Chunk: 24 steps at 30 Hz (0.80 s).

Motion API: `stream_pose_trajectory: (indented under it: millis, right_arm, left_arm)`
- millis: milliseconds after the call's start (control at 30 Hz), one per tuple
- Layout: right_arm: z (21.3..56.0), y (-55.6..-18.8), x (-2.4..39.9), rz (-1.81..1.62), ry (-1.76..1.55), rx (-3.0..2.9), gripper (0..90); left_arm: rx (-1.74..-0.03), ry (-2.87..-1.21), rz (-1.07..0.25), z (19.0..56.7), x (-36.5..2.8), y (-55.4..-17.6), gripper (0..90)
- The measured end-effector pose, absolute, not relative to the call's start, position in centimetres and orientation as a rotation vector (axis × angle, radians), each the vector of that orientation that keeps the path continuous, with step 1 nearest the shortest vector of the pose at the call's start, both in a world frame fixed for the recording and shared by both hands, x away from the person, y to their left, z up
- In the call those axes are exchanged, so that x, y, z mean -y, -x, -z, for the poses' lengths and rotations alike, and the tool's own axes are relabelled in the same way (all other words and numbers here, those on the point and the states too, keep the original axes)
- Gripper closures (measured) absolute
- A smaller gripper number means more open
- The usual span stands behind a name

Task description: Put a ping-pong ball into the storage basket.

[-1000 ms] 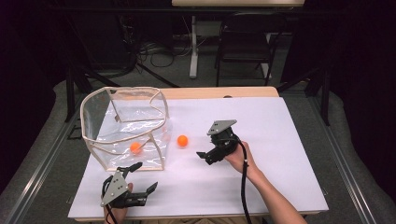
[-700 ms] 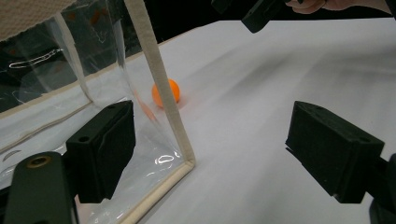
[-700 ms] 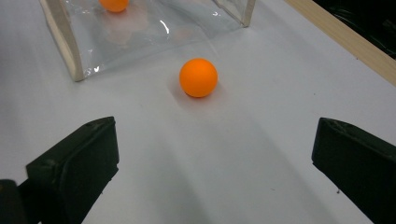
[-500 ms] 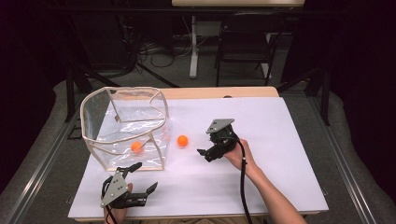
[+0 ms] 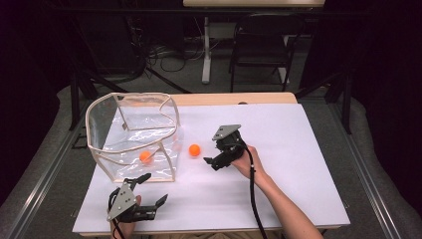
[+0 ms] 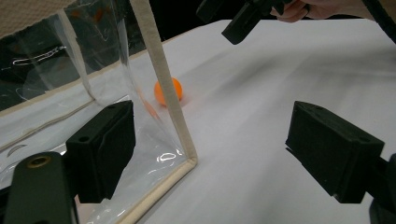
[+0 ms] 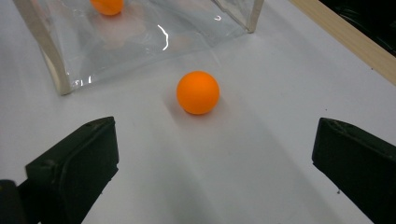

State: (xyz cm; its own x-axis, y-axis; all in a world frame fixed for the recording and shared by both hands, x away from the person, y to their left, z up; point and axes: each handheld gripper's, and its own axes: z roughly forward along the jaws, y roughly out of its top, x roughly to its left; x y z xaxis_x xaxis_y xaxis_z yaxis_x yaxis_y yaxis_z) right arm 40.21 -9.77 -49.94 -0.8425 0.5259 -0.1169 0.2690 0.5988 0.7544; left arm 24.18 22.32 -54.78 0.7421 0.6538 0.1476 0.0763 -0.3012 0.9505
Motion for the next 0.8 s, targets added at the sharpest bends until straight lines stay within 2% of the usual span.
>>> stream_pose_trajectory:
  millis: [800]
  right_arm:
    - [49.8,-41.8,7.4,-1.08,-0.621,-2.499,0.4]
  left_arm:
    - [-0.568,-1.807,-0.625,54.9,-22.5,-24.2,15.7]
